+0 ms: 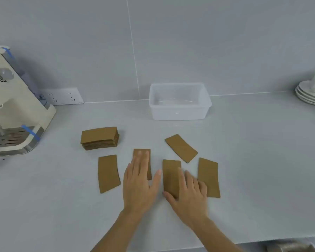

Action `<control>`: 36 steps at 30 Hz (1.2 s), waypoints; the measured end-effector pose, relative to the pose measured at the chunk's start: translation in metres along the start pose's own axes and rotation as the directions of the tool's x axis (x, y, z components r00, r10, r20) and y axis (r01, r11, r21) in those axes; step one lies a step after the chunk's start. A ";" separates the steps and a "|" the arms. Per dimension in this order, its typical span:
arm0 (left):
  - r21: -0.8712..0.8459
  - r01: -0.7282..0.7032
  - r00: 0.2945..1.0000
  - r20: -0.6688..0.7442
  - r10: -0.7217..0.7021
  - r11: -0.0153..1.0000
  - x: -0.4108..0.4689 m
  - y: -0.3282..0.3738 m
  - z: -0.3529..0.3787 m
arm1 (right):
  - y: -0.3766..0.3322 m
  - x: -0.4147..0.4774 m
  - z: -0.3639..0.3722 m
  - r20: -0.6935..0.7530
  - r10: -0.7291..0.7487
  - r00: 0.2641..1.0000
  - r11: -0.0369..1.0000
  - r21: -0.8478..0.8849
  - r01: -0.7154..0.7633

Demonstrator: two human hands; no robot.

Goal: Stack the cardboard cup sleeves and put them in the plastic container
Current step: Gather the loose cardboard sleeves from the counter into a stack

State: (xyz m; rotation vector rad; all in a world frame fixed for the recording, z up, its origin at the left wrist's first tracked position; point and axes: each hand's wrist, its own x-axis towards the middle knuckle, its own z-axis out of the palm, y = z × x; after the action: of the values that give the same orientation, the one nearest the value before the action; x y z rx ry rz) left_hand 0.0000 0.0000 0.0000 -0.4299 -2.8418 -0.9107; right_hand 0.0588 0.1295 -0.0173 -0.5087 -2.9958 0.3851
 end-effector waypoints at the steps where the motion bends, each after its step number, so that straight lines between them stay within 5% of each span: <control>1: -0.031 0.020 1.000 0.012 -0.020 0.999 -0.002 0.000 -0.001 | 0.001 0.000 0.002 -0.013 -0.004 1.000 1.000 0.008 0.004; 7: -0.177 0.106 0.993 0.063 -0.096 0.978 -0.011 0.007 0.000 | 0.000 0.003 0.003 -0.048 -0.061 0.997 0.998 0.016 0.061; 17: -0.462 0.249 0.964 0.206 -0.170 0.851 -0.015 0.019 -0.003 | 0.000 0.015 -0.027 0.154 0.015 0.988 0.972 0.229 -0.050; 20: -0.523 0.307 0.948 0.241 -0.208 0.795 -0.012 0.022 -0.006 | -0.002 0.023 -0.039 0.290 0.101 0.952 0.886 0.408 -0.218; 23: -0.596 0.386 0.919 0.317 -0.235 0.704 -0.004 0.030 -0.012 | -0.006 0.029 -0.055 0.419 0.112 0.901 0.682 0.627 -0.376; 25: -0.670 0.466 0.884 0.381 -0.272 0.577 0.001 0.032 -0.013 | -0.011 0.029 -0.062 0.454 0.072 0.888 0.602 0.690 -0.402; 31: -0.754 0.654 0.721 0.644 -0.257 -0.055 0.016 0.027 -0.020 | -0.033 0.016 -0.070 0.410 -0.007 0.912 0.537 0.771 -0.342; 36: -0.654 0.693 0.640 0.752 -0.159 -0.303 0.019 0.027 -0.033 | -0.045 0.005 -0.065 0.367 -0.074 0.927 0.561 0.784 -0.265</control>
State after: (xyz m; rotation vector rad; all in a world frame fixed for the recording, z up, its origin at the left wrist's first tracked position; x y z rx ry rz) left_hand -0.0087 0.0058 0.0452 0.7317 -1.5673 -3.4641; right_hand 0.0477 0.1049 0.0577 -0.5155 -2.5878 1.9653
